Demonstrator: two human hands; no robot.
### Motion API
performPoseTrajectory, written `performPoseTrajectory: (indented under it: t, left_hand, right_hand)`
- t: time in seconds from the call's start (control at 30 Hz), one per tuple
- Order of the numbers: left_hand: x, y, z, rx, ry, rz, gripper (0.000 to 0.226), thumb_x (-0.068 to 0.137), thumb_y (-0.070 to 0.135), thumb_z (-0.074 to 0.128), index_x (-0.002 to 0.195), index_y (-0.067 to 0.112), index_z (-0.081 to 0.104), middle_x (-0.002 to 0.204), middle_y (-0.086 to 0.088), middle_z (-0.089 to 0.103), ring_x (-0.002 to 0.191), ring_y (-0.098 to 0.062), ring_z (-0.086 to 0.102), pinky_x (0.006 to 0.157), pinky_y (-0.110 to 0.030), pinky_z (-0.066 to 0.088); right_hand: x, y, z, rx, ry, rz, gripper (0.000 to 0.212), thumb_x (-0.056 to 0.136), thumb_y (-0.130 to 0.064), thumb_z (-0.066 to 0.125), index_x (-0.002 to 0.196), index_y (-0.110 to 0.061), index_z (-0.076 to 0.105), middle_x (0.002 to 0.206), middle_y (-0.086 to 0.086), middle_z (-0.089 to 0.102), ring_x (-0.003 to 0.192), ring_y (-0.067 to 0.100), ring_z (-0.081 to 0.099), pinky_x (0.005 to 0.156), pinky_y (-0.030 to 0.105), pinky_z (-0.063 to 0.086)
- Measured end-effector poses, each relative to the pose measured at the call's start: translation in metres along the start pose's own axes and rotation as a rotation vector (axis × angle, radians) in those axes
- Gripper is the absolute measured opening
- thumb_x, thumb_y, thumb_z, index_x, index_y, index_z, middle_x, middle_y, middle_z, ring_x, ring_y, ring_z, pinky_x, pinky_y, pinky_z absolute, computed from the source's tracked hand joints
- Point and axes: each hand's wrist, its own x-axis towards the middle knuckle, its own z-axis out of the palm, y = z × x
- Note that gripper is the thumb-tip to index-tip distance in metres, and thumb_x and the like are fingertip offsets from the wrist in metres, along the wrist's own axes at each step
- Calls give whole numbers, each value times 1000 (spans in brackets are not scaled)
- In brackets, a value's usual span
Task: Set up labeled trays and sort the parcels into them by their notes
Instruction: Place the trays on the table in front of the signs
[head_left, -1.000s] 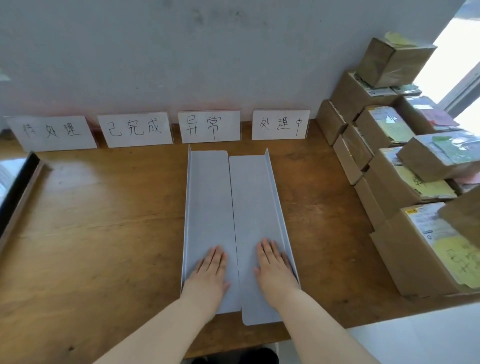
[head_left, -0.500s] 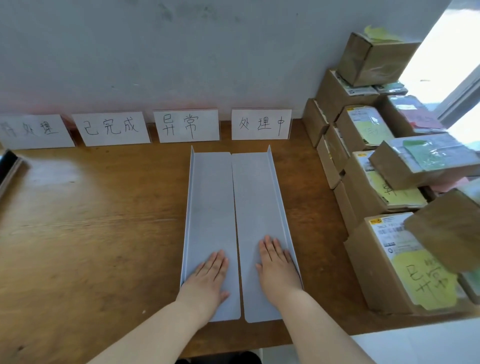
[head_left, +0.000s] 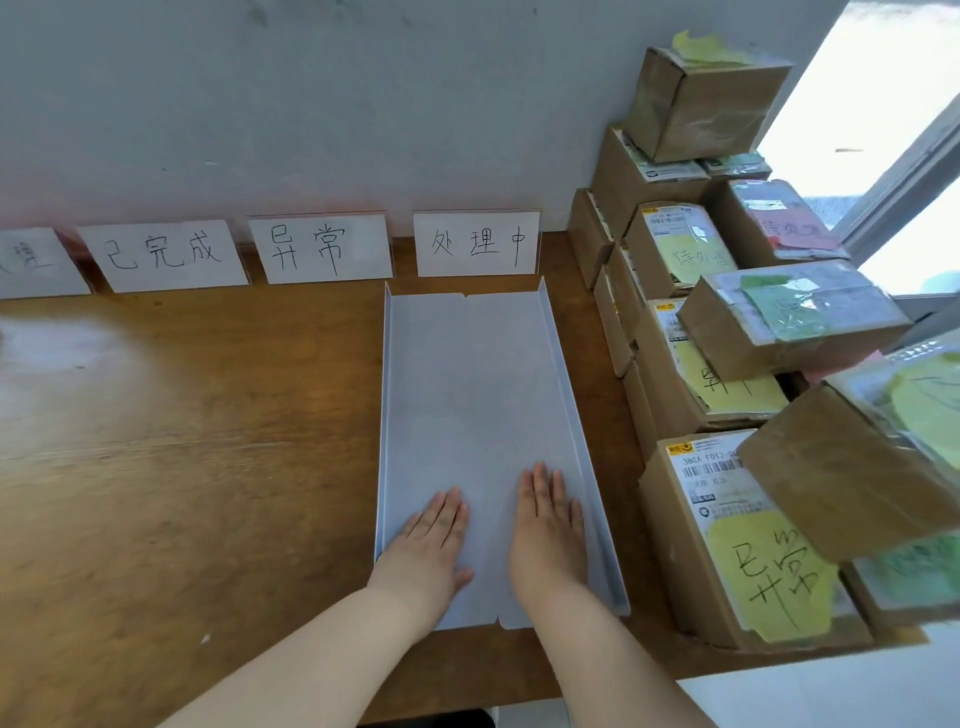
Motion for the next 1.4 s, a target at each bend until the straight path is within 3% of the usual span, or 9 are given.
performPoseTrajectory:
  t: [0.2, 0.4, 0.5, 0.7, 0.83, 0.9, 1.0, 1.07, 1.4]
  left_hand:
    - [13, 11, -7, 0, 39, 16, 69, 103, 41, 28, 131, 16, -29, 143, 1, -35, 144, -16, -20, 113, -28, -12]
    - [24, 20, -15, 5, 21, 21, 72, 103, 41, 28, 145, 14, -23, 142, 1, -35, 144, -17, -21, 119, -31, -8]
    - [29, 23, -16, 17, 21, 23, 72, 103, 42, 28, 147, 12, -20, 153, -3, -29, 144, -18, -20, 118, -31, -8]
    - [35, 25, -17, 41, 27, 41, 72, 102, 43, 28, 148, 12, -18, 156, -4, -25, 145, -18, -20, 120, -32, -6]
    - [36, 26, -17, 37, 45, 43, 71, 102, 43, 28, 148, 13, -18, 156, -4, -25, 144, -17, -20, 120, -32, -6]
    - [37, 27, -18, 37, 49, 43, 71, 102, 43, 28, 148, 13, -18, 156, -4, -24, 145, -17, -20, 120, -33, -5]
    - [38, 29, -20, 37, 55, 37, 71, 102, 42, 28, 149, 12, -17, 157, -5, -24, 145, -17, -19, 120, -32, -5]
    - [37, 29, -20, 41, 55, 32, 71, 102, 42, 28, 149, 12, -17, 157, -5, -24, 145, -18, -19, 120, -32, -5]
    - [34, 31, -14, 17, 71, 16, 71, 102, 43, 29, 149, 13, -17, 157, -3, -23, 145, -17, -19, 120, -33, -3]
  right_hand:
    - [-9, 16, 9, 19, 13, -55, 60, 104, -26, 20, 148, -18, -19, 149, -1, -35, 130, 19, -37, 94, 42, -37]
    - [8, 28, 9, 60, 78, -91, 54, 102, -22, 9, 150, -18, -14, 146, -2, -33, 131, 17, -34, 91, 39, -38]
    - [8, 26, 11, 62, 278, -32, 57, 99, -15, 25, 152, -15, 4, 154, 4, -15, 140, 21, -17, 98, 43, -32]
    - [-3, 14, 22, 64, 259, 80, 57, 96, -24, 44, 150, -15, 25, 156, 5, 1, 145, 22, 3, 106, 46, -20]
    - [0, 22, 22, 64, 103, 48, 53, 85, -31, 33, 121, -10, 65, 134, 14, 55, 123, 31, 54, 108, 45, 9]
    - [1, 26, 17, 72, 84, 49, 57, 85, -33, 29, 127, -9, 60, 140, 15, 50, 131, 30, 44, 108, 48, 14]
    - [2, 29, 16, 86, 91, 1, 67, 88, -36, 7, 152, -14, 11, 153, 3, -13, 137, 18, -18, 111, 46, -16]
    - [5, 32, 17, 98, 114, -11, 59, 95, -33, 5, 152, -17, -1, 143, -1, -29, 131, 16, -30, 107, 46, -21]
    - [4, 31, 15, 137, 64, -16, 55, 103, -30, 21, 153, -19, -1, 158, 4, -19, 130, 14, -33, 110, 47, -20]
